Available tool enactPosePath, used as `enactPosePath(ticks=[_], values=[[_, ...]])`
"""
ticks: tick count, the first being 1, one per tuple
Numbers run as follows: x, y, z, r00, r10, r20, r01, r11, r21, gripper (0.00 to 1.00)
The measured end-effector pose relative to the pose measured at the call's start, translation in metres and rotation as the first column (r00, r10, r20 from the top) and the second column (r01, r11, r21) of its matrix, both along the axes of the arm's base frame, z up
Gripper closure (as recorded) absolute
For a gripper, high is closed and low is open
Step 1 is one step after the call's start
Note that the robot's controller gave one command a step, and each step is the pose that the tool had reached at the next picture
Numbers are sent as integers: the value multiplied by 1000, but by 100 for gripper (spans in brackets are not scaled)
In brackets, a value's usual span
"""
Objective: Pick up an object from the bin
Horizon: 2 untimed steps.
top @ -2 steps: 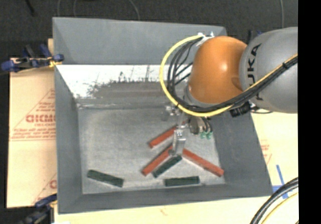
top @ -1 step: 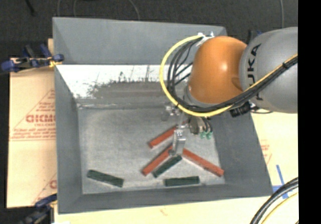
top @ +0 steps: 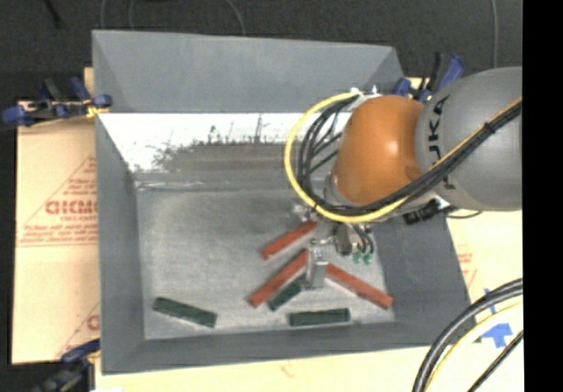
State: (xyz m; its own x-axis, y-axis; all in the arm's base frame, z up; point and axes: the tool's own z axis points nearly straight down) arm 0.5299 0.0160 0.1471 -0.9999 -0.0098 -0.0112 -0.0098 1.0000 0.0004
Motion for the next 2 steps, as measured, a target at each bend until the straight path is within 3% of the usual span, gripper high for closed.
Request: enactPosePath(ticks=[1,2], values=[[-36,-18,-64,997,-71,-5,71,998,0,0],[20,10,-68,996,-84,-6,84,996,1,100]])
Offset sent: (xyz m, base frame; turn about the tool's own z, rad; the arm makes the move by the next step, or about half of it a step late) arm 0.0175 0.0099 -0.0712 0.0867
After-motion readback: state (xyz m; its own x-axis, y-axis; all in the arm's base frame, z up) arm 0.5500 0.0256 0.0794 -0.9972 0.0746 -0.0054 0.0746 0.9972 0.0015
